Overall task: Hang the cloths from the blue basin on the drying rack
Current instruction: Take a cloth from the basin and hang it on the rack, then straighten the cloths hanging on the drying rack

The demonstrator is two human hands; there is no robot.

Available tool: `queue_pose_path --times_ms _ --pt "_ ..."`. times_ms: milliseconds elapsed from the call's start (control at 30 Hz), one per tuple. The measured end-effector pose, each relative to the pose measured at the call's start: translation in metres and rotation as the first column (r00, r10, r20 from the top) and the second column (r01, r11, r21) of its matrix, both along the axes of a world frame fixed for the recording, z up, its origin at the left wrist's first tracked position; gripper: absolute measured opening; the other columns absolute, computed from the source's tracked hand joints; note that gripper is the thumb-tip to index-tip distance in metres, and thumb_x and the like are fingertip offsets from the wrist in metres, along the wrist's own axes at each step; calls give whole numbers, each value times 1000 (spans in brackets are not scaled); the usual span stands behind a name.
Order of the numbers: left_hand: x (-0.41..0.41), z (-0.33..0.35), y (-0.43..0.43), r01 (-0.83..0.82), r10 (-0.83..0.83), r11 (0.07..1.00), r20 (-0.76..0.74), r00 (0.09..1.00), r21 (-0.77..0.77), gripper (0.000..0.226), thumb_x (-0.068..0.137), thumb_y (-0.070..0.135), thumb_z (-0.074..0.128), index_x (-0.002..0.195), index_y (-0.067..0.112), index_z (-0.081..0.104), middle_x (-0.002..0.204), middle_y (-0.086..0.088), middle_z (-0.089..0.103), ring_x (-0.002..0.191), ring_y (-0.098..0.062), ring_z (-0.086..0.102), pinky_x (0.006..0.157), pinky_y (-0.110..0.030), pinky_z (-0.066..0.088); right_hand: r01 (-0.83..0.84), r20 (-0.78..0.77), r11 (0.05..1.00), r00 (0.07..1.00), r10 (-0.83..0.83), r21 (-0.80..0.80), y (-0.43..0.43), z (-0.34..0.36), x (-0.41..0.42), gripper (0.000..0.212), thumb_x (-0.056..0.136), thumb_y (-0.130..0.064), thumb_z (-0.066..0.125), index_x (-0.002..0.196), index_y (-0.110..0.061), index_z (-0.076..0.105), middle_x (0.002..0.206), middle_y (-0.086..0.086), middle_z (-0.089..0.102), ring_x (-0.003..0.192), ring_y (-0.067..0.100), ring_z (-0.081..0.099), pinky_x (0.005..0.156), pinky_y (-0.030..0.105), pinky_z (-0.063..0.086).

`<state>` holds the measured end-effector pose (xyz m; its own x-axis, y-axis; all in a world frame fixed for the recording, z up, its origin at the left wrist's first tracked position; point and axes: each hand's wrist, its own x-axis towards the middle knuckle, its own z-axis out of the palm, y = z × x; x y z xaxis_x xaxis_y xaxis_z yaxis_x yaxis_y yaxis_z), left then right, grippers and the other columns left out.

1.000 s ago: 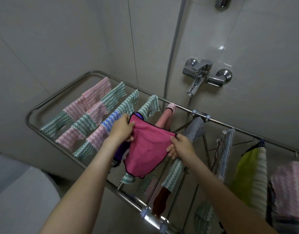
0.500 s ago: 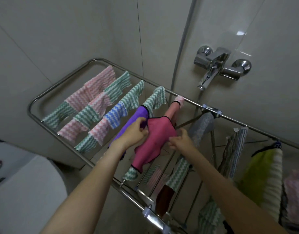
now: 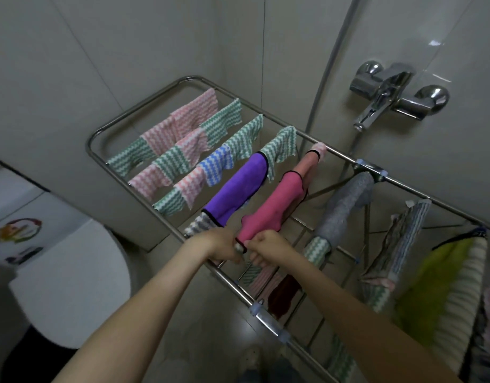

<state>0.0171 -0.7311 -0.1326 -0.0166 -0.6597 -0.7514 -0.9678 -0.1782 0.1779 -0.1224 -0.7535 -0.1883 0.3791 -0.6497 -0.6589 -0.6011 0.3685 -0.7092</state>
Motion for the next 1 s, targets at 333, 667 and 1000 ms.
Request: queue_pose_path --times_ms 333,667,1000 --pt "3 -16 35 -48 95 948 134 987 -316 27 91 11 51 113 -3 60 118 -23 61 109 -36 59 87 -38 48 183 -98 951 972 -213 -249 25 1 30 34 87 -20 59 58 -16 43 72 17 66 64 25 57 68 37 49" --pt "14 -7 37 215 -138 957 350 927 -193 35 93 20 44 126 17 56 136 -9 51 129 -29 41 109 -47 21 -52 -205 949 979 -13 -311 35 25 25 39 91 -30 55 58 -17 39 71 6 51 72 22 48 66 26 34" --pt "50 -15 99 -591 445 505 -397 803 -628 16 89 5 45 97 4 59 104 -17 61 99 -31 56 80 -32 37 -134 -6 819 988 157 -558 98 34 91 19 86 -5 48 75 -16 39 78 15 52 75 27 46 64 29 25"
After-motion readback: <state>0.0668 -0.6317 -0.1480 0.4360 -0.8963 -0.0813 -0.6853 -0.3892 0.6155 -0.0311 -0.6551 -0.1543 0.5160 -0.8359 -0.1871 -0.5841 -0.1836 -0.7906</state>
